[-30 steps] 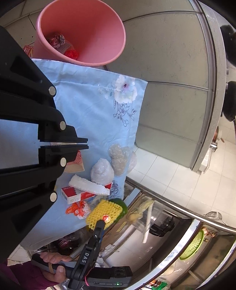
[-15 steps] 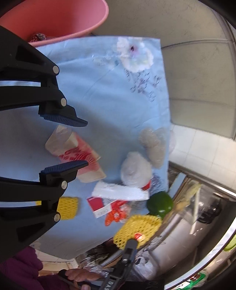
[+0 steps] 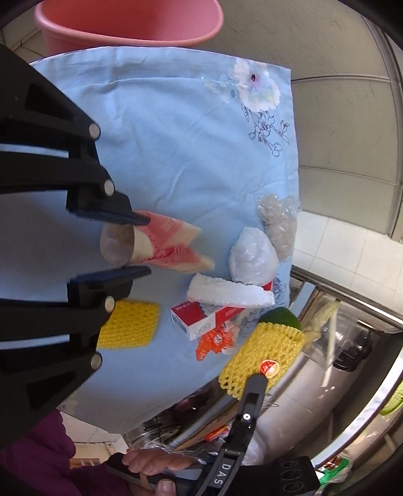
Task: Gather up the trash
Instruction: 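Move both items over the pink bin and open both tools to drop them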
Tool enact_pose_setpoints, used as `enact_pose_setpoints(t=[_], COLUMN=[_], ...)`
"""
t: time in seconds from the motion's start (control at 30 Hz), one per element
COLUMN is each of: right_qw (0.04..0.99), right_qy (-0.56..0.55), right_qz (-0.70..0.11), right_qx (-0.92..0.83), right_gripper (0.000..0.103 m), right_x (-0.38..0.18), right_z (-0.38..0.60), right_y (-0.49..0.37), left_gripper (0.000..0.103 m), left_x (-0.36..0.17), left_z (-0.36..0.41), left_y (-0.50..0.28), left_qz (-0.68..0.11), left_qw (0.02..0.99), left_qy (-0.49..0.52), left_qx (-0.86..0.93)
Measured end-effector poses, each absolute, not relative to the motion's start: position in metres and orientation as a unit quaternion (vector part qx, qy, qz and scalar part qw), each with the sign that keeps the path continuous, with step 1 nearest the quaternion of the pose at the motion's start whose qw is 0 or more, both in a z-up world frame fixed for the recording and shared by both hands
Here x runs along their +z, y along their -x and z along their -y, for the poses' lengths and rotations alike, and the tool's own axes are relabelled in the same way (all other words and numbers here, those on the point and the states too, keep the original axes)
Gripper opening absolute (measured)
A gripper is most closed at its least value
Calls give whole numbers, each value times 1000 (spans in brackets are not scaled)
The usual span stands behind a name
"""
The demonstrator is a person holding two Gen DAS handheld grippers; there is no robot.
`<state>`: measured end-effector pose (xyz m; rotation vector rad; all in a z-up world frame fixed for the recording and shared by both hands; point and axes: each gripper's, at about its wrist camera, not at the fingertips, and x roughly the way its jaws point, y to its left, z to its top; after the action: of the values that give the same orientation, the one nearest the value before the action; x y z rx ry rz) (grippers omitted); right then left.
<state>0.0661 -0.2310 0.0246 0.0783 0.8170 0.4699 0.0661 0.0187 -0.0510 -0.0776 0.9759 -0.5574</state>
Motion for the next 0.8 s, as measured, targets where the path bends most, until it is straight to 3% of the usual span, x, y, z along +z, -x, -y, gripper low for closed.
enact_pose_setpoints(t=[0.3,0.53,0.8], right_qw=[877,852,812], right_qy=[-24,21,40], right_qz=[-396,-389,-410], right_qx=[271,349,413], right_gripper=[11,11,11], right_x=[30,40,35], right_z=[187,97,-7], right_y=[-74,-83,-99], left_gripper=[23,23,23], left_x=[-3,29,21], left_z=[-62,-122,-192], left_y=[-26,-7,-5], left_qz=[-372,-312,-309], left_qw=[903,944,943], left_qy=[78,79,117], left_qx=[-200,-71,48])
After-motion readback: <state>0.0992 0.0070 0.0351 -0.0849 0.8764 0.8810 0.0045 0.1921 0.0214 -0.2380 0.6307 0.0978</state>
